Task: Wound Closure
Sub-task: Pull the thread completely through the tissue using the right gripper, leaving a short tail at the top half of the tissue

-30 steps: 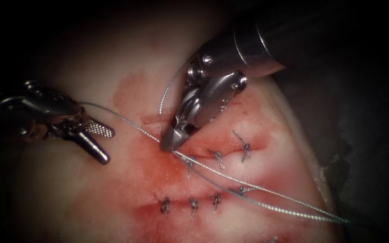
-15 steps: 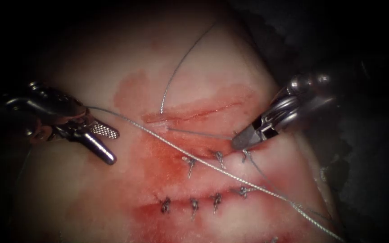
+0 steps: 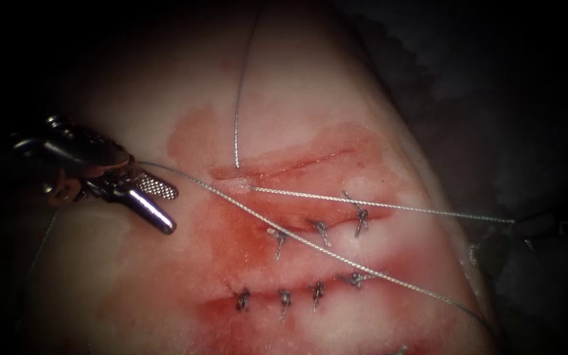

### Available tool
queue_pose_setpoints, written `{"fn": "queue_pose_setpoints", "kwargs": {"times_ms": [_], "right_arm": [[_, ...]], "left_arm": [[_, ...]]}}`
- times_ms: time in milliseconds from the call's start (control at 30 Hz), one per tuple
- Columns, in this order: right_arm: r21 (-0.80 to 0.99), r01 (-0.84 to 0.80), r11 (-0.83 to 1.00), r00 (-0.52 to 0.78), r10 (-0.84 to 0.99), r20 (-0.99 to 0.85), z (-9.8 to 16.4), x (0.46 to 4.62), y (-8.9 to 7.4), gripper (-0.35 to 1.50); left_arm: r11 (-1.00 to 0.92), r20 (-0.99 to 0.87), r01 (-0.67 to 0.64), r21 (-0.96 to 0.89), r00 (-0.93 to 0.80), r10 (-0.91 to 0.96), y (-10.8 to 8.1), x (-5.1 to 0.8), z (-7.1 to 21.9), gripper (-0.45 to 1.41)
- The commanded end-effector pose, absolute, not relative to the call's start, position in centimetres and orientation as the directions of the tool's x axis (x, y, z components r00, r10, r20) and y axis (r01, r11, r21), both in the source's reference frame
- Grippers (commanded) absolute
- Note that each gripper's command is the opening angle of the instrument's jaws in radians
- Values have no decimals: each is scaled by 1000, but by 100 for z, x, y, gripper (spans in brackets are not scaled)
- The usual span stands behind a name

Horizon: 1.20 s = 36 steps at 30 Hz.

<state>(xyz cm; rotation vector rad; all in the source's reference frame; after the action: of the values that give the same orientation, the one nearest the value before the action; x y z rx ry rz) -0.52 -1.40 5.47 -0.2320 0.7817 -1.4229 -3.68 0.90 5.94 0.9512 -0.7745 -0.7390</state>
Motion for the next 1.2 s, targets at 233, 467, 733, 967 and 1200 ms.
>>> {"fn": "queue_pose_setpoints", "kwargs": {"times_ms": [233,467,733,967,1200], "right_arm": [[-478,868,130,-36,-946,-322,571,-132,-181,-35],[-400,909,119,-16,-948,-319,583,-180,-197,-35],[-421,883,-206,-225,-974,5,523,-136,-120,78],[-491,817,-302,-277,-953,126,446,-62,-23,78],[-632,715,-300,-257,-953,163,378,59,79,63]], "left_arm": [[388,237,209,898,513,-825,96,-375,598,66],[377,225,218,900,508,-831,96,-374,598,64],[376,224,222,900,505,-834,96,-374,598,64],[375,223,224,900,503,-835,97,-374,598,66],[374,222,226,899,501,-837,97,-373,597,66]]}}
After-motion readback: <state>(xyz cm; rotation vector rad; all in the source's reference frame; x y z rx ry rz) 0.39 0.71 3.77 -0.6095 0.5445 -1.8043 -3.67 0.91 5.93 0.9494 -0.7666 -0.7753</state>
